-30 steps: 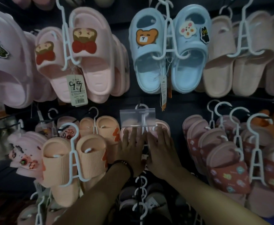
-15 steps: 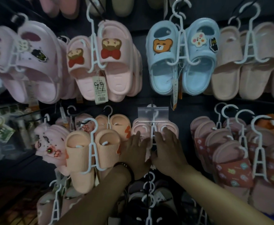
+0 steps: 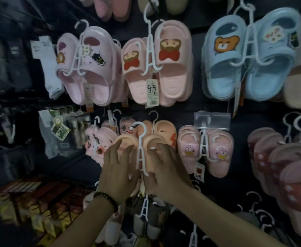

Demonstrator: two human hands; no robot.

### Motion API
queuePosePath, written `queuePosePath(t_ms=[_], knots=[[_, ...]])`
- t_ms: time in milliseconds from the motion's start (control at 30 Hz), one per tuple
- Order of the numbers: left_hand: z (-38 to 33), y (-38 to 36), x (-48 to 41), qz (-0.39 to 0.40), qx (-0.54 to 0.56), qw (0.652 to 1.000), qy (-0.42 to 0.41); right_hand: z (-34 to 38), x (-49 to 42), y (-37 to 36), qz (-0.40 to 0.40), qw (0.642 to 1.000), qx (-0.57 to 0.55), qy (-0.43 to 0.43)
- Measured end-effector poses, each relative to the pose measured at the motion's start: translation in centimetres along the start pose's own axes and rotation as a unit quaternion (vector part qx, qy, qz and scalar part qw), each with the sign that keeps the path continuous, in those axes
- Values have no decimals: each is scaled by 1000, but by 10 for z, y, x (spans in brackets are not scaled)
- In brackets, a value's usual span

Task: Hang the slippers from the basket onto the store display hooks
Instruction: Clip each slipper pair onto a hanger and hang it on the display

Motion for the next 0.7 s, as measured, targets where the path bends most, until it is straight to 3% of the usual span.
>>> queuePosePath(t_ms=[200,467,700], knots=[[41,-38,5,116,-103,988,-13,18,-10,-39,25,996,81,-9],[27,-49,-14,98,-87,991,-22,-12,-25,-52,42,985,164,-33],[20,-62,-30,86,-48,995,-19,-28,-39,-48,-19,979,200,-12]])
Point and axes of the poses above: each hand's wrist, its own x-axis away from the middle knuckle, its own y-axis out of the back of the hand, z = x × y, the point moved 10 cm from there along -x, towards the middle knuckle, and after that the axes turned 5 degrees about x, right-handed, at the moved point
